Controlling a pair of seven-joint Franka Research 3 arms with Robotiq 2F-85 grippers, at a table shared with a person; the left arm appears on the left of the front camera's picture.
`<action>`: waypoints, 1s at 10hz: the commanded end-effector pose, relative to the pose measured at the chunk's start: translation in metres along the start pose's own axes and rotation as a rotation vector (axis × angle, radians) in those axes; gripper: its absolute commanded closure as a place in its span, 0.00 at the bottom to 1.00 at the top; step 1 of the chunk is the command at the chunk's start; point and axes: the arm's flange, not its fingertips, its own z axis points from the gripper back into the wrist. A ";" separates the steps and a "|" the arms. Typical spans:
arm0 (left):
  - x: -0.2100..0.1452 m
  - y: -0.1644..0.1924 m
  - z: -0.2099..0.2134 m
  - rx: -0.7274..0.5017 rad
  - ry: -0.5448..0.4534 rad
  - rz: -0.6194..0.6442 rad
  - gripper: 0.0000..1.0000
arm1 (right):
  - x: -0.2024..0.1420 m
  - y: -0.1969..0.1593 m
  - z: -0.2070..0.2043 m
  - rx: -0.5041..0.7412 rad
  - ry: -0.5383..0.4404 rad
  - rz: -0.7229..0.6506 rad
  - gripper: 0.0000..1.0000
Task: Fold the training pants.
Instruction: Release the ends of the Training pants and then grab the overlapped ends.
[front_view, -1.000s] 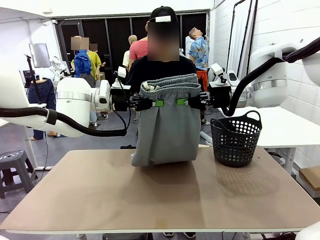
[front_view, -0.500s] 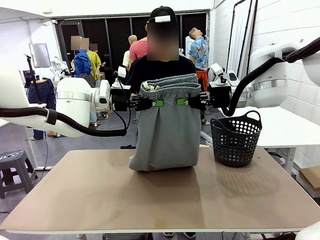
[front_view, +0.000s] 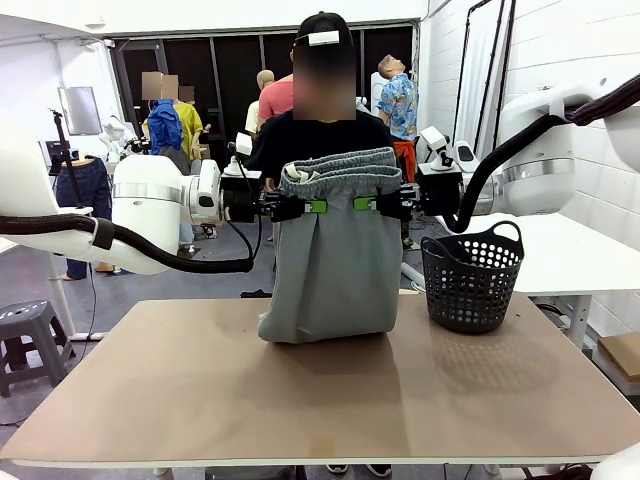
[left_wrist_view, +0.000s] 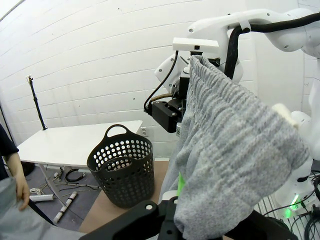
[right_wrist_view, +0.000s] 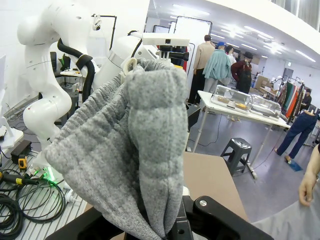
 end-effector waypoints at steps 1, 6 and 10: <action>0.004 -0.001 0.000 -0.001 -0.004 -0.010 1.00 | 0.001 0.005 0.000 -0.004 -0.020 0.007 1.00; 0.004 -0.001 0.000 -0.001 -0.004 -0.010 1.00 | 0.001 0.005 0.000 -0.004 -0.020 0.007 1.00; 0.004 -0.001 0.000 -0.001 -0.004 -0.010 1.00 | 0.001 0.005 0.000 -0.004 -0.020 0.007 1.00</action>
